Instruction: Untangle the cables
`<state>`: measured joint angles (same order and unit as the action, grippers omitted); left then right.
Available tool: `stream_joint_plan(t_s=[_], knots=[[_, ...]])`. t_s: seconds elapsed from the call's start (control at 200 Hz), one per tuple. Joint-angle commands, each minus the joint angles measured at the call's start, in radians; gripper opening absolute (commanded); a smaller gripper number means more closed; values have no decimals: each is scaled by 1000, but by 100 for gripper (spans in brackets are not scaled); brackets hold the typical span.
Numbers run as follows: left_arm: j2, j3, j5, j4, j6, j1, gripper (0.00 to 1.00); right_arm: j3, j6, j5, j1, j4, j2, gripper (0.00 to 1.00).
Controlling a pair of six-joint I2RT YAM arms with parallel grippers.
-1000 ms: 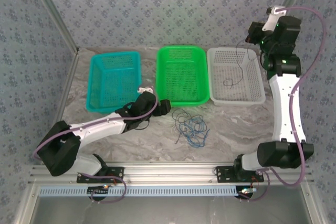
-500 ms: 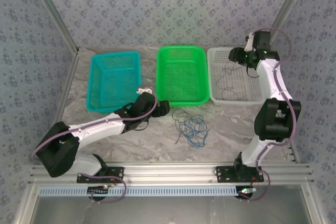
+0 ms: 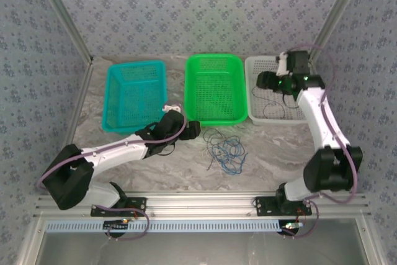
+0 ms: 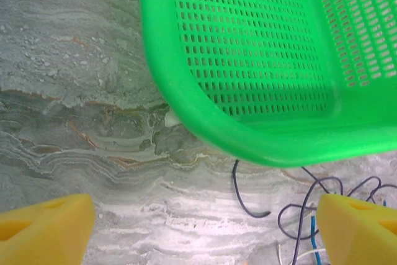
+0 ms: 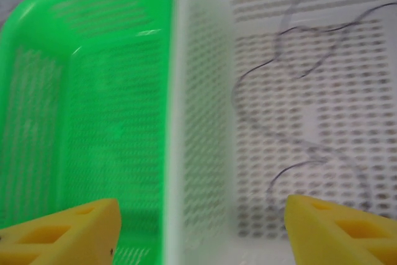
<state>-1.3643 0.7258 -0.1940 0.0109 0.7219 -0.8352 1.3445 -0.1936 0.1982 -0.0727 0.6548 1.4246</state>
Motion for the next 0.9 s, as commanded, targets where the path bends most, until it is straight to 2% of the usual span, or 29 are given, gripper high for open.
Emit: stream_joint_plan(t_s=[0.0,0.1,0.21,0.33,0.485,0.57,0.894], knots=[[44,-13,27,0,-44,-12,92,-177,27,22,-123,-31,-139,71],[62,-30,52,21,-72,-19,91,-363,-3,79,-217,-130,-261,66],[53,-43,106,56,-108,-35,89,-526,-97,51,-287,-221,-367,57],[11,-34,175,73,-133,-66,84,-679,-191,-2,-368,-350,-431,57],[-72,18,180,13,-126,-122,79,-748,-266,-97,-462,-420,-412,58],[-113,20,185,53,-101,-132,78,-776,-297,-126,-491,-465,-407,59],[-257,94,198,133,-104,-131,72,-860,-369,-186,-512,-493,-480,61]])
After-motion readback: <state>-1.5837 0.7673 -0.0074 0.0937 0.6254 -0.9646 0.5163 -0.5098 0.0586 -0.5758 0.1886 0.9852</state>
